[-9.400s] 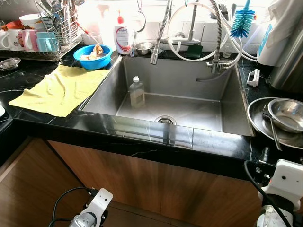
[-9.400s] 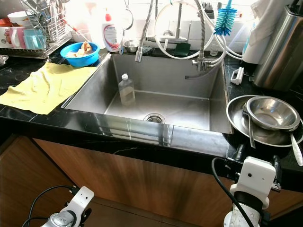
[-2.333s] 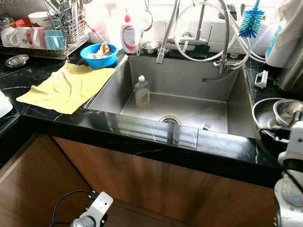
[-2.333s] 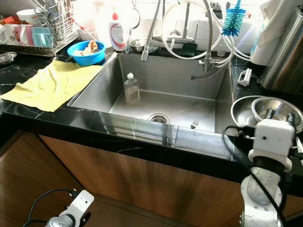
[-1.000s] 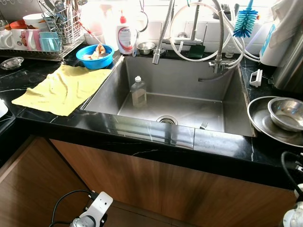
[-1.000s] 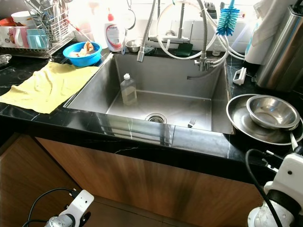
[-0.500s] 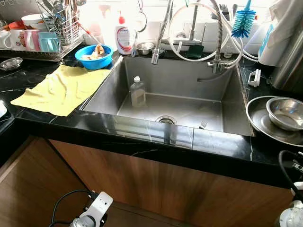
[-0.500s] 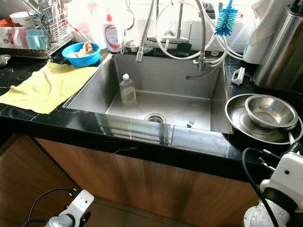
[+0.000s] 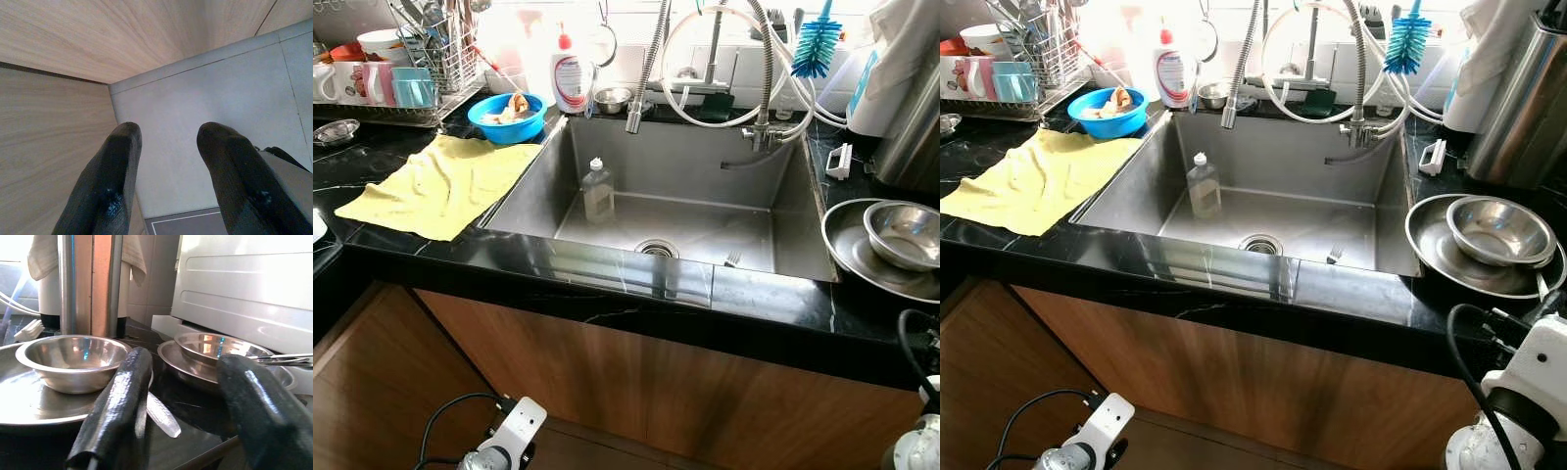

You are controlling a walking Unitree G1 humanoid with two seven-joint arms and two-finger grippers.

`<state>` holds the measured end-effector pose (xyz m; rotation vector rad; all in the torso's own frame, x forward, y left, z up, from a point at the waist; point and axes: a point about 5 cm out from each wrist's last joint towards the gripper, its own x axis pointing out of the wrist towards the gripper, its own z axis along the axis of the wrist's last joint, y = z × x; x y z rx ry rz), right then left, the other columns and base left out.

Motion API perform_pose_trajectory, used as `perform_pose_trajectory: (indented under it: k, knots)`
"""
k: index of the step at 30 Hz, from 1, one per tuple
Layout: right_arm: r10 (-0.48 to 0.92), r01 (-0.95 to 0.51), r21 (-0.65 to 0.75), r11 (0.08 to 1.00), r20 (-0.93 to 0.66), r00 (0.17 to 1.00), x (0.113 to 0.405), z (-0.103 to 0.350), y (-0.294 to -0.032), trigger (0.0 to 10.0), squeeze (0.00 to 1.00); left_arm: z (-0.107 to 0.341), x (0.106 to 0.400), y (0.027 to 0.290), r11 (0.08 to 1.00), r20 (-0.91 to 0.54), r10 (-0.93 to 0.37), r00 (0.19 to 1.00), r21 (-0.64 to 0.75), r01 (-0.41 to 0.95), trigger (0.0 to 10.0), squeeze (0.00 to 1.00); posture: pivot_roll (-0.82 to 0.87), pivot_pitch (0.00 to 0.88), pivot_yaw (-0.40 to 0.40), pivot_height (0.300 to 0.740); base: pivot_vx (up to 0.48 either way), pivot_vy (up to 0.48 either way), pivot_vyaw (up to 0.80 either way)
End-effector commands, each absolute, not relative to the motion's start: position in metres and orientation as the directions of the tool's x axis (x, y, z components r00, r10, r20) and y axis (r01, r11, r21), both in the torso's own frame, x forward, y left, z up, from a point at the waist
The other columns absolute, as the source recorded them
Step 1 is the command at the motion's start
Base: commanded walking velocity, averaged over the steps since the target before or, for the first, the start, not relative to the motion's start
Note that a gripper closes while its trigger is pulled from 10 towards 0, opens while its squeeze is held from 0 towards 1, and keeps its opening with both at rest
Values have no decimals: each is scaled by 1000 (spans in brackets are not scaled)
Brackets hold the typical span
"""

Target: Kitchen organization

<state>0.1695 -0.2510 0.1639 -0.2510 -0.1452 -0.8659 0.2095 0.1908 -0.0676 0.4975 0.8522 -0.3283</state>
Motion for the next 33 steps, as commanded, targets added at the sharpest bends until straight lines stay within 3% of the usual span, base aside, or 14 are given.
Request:
perform_pose_trajectory:
  k: [1, 14, 33]
  knots:
    - [-757, 775, -112, 622, 167, 631, 166, 157, -244, 10000, 0, -69, 207, 195, 824, -790, -74, 609, 295, 484, 10000, 0, -139, 0, 45, 740, 0, 0, 0]
    - [-757, 773, -126, 622, 155, 635, 163, 151, -243, 10000, 0, -69, 206, 194, 823, -792, -75, 606, 294, 486, 10000, 0, -139, 0, 44, 740, 0, 0, 0]
    - [-803, 802, 30, 596, 33, 595, 161, 136, -251, 10000, 0, -69, 206, 195, 823, -791, -71, 607, 297, 484, 10000, 0, -136, 0, 43, 740, 0, 0, 0]
